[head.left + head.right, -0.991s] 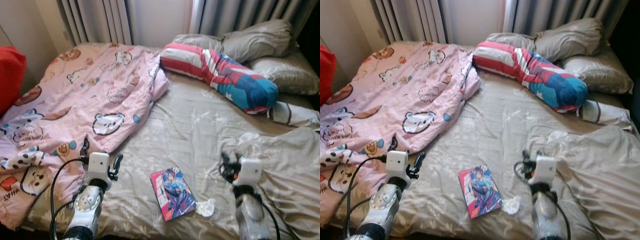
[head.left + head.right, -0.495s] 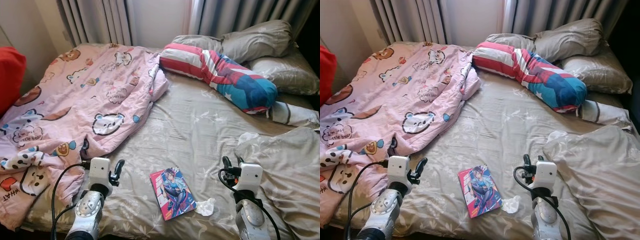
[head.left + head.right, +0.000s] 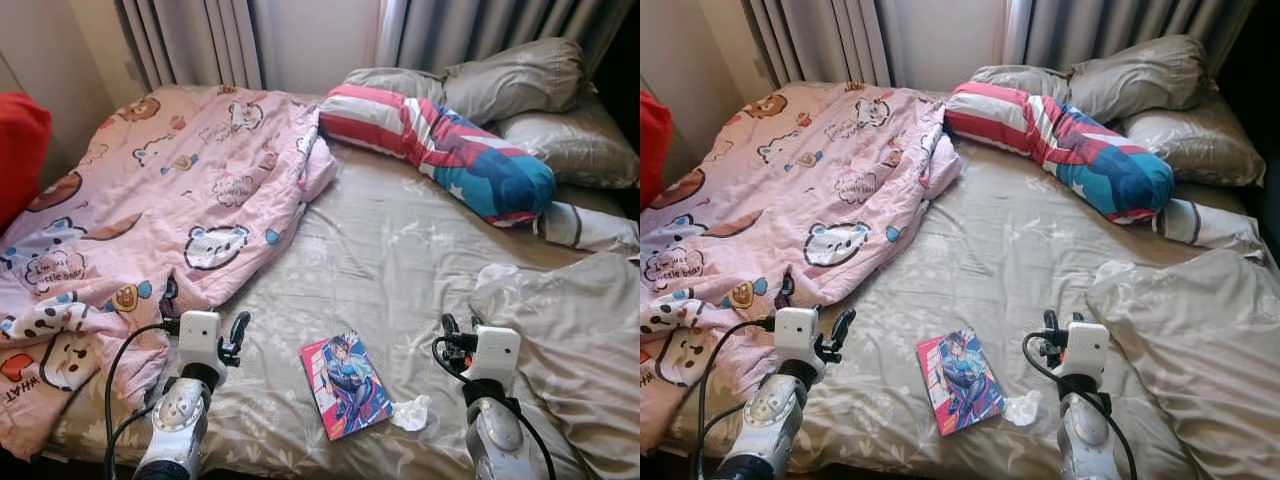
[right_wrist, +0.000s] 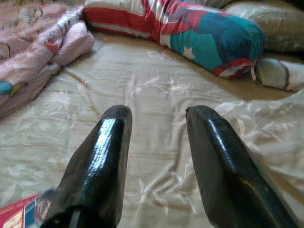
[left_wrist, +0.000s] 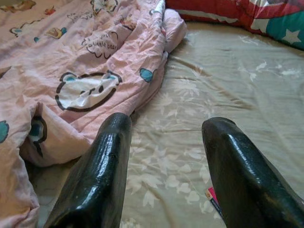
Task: Clean up the room
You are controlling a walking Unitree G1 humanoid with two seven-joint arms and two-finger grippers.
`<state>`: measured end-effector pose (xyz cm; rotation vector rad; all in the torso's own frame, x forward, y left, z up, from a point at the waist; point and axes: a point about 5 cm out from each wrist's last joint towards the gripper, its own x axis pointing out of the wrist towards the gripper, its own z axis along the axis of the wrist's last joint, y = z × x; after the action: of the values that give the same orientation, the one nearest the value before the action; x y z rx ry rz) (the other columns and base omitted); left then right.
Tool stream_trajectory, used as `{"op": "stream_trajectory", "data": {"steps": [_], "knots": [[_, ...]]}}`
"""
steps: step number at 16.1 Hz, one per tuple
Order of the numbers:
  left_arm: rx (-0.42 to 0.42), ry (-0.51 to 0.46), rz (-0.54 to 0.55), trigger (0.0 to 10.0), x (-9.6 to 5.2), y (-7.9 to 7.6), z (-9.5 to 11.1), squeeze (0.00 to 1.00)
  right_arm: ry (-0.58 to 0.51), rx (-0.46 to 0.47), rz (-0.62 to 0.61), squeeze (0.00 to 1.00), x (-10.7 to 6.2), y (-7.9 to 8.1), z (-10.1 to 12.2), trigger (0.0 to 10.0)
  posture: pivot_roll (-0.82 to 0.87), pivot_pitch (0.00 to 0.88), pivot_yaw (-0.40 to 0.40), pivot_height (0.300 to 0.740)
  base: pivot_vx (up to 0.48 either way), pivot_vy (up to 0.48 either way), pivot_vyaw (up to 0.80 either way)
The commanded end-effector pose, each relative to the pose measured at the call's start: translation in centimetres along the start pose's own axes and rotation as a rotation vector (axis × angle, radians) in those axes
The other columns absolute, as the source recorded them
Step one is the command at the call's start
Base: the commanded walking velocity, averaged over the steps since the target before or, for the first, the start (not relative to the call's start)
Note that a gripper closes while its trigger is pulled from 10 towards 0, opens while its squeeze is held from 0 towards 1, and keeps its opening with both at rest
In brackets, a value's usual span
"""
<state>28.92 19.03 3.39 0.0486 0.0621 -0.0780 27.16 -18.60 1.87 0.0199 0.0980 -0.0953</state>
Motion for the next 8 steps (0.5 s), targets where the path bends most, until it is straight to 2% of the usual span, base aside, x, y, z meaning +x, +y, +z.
{"op": "stream_trajectory", "data": {"steps": [1,5,8], "knots": [[-0.007,0.028,-0.004,10.0,-0.34,-0.18,-0.55,0.0,0.046,-0.015,-0.002,0.0,0.06,-0.08,-0.42,10.0,-0.03,0.133,-0.019,0.74,0.0,0.0,0.0],[-0.022,0.024,-0.005,10.0,0.03,-0.71,-0.31,0.0,0.057,-0.006,-0.019,0.0,0.3,-0.31,-0.3,10.0,-0.03,0.143,-0.021,0.71,0.0,0.0,0.0],[-0.035,0.023,-0.005,10.0,0.14,-1.12,-0.31,0.0,0.098,0.001,-0.011,0.0,-0.26,-0.01,-1.21,10.0,-0.02,0.146,-0.023,0.68,0.0,0.0,0.0]]}}
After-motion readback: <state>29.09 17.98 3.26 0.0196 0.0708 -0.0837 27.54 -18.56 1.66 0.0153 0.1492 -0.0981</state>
